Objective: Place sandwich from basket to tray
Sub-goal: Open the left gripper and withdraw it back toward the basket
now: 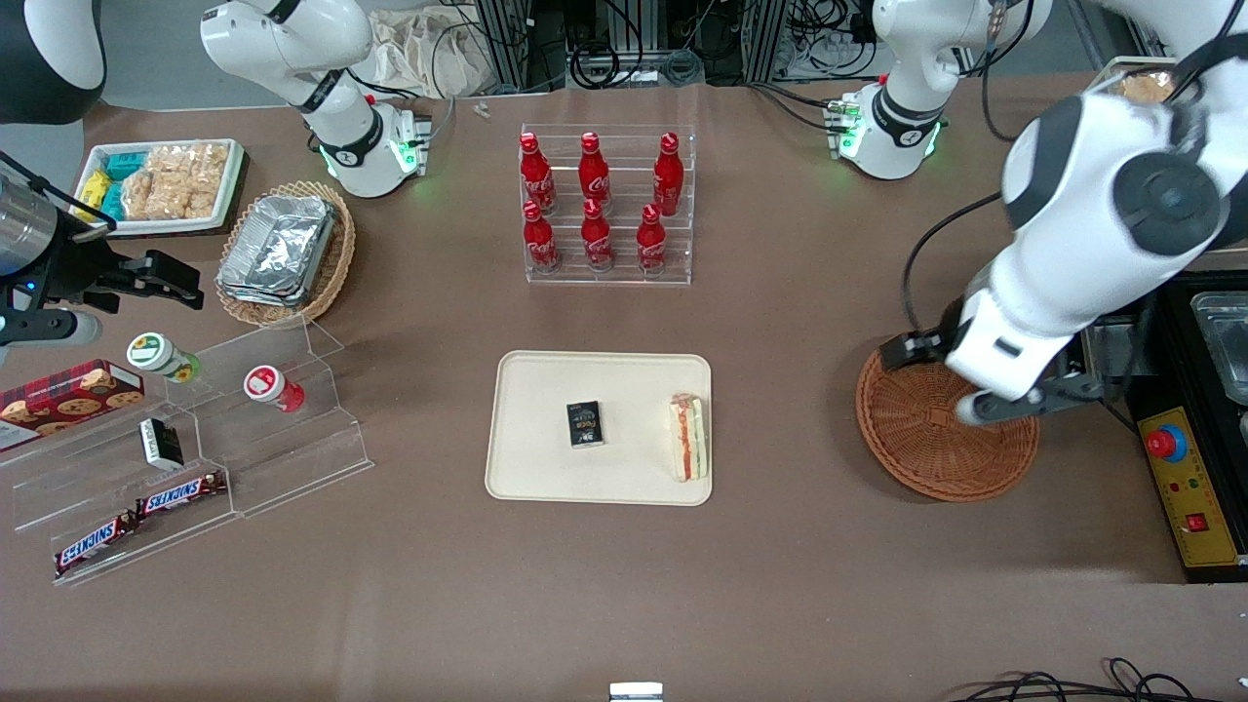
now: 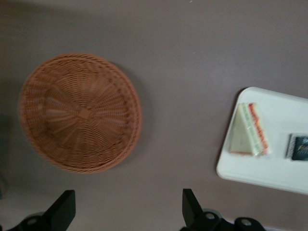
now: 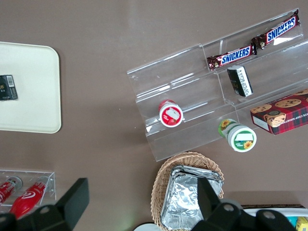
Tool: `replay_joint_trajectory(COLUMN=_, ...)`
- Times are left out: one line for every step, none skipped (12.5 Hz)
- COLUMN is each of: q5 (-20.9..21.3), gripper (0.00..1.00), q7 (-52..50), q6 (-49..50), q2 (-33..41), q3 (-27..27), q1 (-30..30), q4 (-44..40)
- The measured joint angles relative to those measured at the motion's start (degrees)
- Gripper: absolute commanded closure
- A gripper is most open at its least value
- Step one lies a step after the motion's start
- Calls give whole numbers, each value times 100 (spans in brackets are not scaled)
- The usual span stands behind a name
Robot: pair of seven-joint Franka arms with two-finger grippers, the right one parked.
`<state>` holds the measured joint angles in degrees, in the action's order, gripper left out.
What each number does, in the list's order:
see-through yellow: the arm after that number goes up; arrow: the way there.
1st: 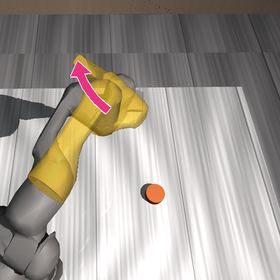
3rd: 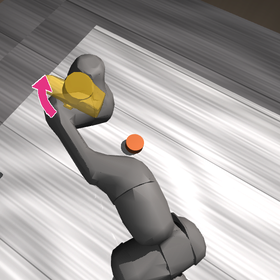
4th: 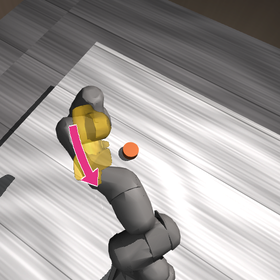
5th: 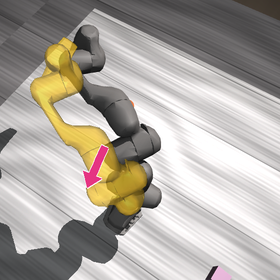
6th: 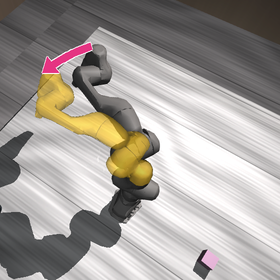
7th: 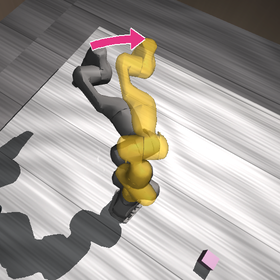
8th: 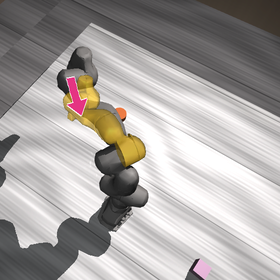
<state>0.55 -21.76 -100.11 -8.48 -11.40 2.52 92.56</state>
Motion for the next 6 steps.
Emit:
replay_joint_trajectory(q5=0, gripper=0, q7=471, q6=6, q2=264, q3=8, q1=-197, q4=265)
replay_joint_trajectory(q5=1, gripper=0, q7=874, q6=24, q2=447, q3=18, q1=-383, q4=444)
replay_joint_trajectory(q5=0, gripper=0, q7=1219, q6=60, q2=541, q3=23, q1=-573, q4=521)
replay_joint_trajectory(q5=-1, gripper=0, q7=1529, q6=111, q2=566, q3=27, q1=-738, q4=506)
replay_joint_trajectory(q5=-3, gripper=0, q7=1770, q6=212, q2=560, q3=30, q1=-851, q4=436)
replay_joint_trajectory(q5=-4, gripper=0, q7=1908, q6=332, q2=533, q3=30, q1=-907, q4=312)
